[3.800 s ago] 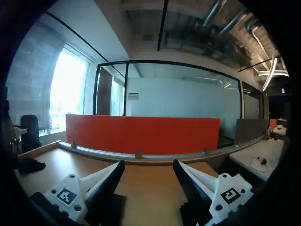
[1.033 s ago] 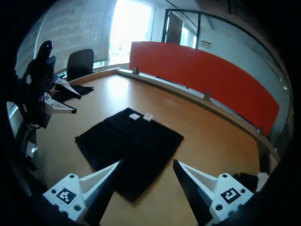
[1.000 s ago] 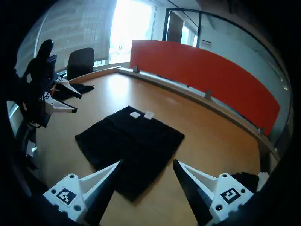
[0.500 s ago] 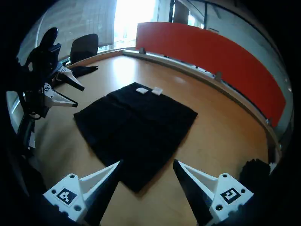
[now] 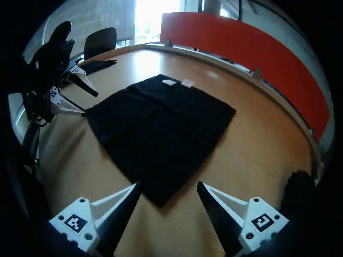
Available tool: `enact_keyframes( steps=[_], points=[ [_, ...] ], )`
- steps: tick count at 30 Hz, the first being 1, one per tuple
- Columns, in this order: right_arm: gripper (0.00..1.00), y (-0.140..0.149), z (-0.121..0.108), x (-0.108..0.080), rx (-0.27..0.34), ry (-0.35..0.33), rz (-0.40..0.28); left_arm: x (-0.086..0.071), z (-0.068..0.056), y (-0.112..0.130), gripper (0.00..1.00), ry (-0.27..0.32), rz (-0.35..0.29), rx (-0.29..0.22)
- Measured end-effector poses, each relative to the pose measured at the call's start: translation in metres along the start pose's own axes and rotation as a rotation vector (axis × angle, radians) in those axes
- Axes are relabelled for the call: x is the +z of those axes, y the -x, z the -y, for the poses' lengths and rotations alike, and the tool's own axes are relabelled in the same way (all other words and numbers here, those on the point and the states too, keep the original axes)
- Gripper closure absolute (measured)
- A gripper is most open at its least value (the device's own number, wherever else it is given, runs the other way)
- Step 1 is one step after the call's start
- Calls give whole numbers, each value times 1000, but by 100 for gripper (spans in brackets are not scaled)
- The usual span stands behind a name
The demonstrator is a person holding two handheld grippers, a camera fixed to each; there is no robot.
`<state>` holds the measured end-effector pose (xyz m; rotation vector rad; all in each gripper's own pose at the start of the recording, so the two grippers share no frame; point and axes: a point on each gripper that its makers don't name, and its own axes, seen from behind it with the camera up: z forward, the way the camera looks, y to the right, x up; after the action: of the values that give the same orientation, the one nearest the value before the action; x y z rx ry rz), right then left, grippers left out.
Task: Fold towel
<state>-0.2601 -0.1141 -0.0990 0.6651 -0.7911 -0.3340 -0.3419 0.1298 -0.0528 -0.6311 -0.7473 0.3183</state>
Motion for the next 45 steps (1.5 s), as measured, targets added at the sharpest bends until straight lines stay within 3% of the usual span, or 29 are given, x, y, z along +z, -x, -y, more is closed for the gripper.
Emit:
enact_keyframes(
  steps=[14, 25, 37, 45],
  points=[
    [3, 12, 4, 4, -12, -47, 32, 8, -6, 13, 6, 27, 60, 0],
    [23, 13, 8, 6, -12, -83, 40, 8, -5, 13, 8, 24, 72, -5],
    [55, 13, 12, 3, -27, -96, 43, 8, -9, 14, 27, 24, 74, -4],
    [72, 12, 16, 1, -32, -101, 46, 9, -13, 14, 58, 18, 79, -9]
  ],
)
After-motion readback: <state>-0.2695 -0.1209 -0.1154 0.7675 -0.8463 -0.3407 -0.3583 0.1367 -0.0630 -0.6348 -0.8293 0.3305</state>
